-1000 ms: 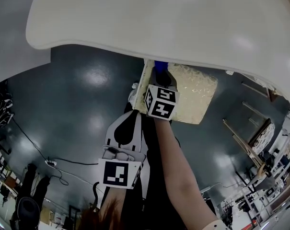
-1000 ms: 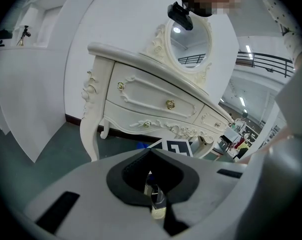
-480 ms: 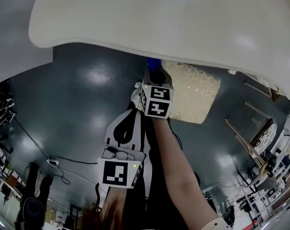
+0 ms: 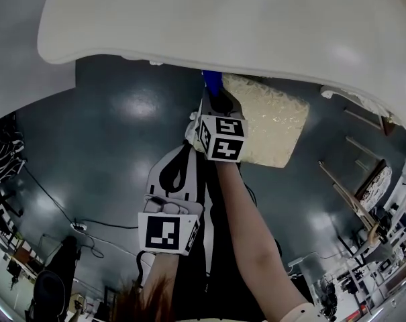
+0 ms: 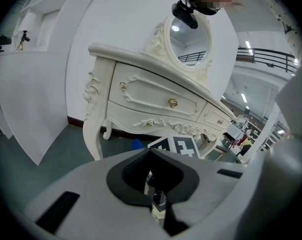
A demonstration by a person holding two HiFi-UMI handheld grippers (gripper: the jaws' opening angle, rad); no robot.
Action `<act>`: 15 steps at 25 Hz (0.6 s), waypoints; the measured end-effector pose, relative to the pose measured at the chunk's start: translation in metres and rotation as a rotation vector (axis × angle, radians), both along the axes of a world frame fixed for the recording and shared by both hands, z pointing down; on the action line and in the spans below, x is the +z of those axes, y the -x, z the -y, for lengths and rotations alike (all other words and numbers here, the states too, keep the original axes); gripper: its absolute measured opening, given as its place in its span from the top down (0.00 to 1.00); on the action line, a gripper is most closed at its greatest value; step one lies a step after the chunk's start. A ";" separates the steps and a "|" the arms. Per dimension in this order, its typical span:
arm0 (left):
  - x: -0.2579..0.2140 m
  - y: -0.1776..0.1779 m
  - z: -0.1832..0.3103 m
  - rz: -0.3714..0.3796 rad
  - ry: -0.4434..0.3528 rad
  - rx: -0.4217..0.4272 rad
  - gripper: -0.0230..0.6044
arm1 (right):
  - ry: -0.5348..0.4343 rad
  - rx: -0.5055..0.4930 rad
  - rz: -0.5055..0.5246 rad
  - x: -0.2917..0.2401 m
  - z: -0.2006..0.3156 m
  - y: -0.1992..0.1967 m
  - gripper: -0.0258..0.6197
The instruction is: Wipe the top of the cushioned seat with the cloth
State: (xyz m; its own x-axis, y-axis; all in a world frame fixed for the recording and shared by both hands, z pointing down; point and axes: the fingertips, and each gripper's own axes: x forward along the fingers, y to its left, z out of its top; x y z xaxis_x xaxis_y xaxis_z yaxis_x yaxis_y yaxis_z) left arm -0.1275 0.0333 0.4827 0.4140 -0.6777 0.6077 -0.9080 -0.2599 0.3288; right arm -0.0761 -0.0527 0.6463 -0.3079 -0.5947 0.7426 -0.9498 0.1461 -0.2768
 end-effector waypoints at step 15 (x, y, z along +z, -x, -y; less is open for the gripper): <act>0.003 -0.097 0.004 0.000 -0.048 0.212 0.97 | -0.078 0.298 -0.014 -0.073 -0.058 -0.158 0.87</act>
State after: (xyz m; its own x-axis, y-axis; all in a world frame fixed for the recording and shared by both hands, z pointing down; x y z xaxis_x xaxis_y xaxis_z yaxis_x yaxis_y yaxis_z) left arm -0.0305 0.0298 0.4852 0.5506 -0.6035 0.5767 -0.8311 -0.4607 0.3114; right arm 0.0814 0.0056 0.5734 -0.1009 -0.7125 0.6944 -0.9576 -0.1197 -0.2619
